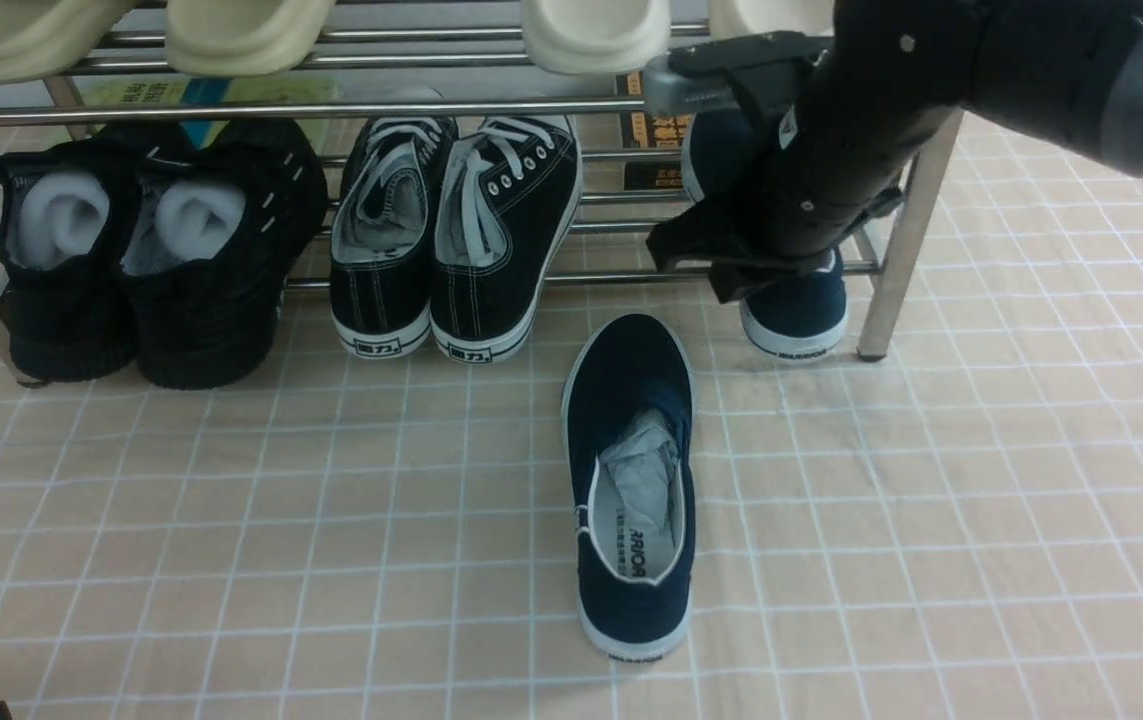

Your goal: Take the shoes off the shelf from the light coffee tablecloth by hand.

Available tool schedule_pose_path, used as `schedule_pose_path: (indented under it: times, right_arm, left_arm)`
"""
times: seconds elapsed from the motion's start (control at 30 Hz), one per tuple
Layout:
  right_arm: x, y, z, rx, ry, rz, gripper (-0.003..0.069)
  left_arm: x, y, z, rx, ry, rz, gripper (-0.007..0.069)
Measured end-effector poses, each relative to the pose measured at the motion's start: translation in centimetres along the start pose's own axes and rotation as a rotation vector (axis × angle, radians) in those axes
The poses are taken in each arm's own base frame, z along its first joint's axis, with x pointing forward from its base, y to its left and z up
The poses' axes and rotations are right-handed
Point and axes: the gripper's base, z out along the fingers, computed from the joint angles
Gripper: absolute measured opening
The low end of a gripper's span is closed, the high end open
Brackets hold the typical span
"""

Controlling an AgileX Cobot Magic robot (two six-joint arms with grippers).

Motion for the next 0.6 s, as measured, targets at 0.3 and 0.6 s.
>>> schedule_pose_path:
  times: [0.3,0.6]
  right_arm:
    - [-1.6,-0.8,0.2,0.042,-0.162,-0.047,0.035]
    - [-0.9,-1.4,3.7,0.088,-0.101,-0.082,0.0424]
  left_arm:
    - [0.0,0.0,0.0,0.0,0.0,0.0,0.024]
    - [0.0,0.0,0.0,0.0,0.0,0.0,0.024]
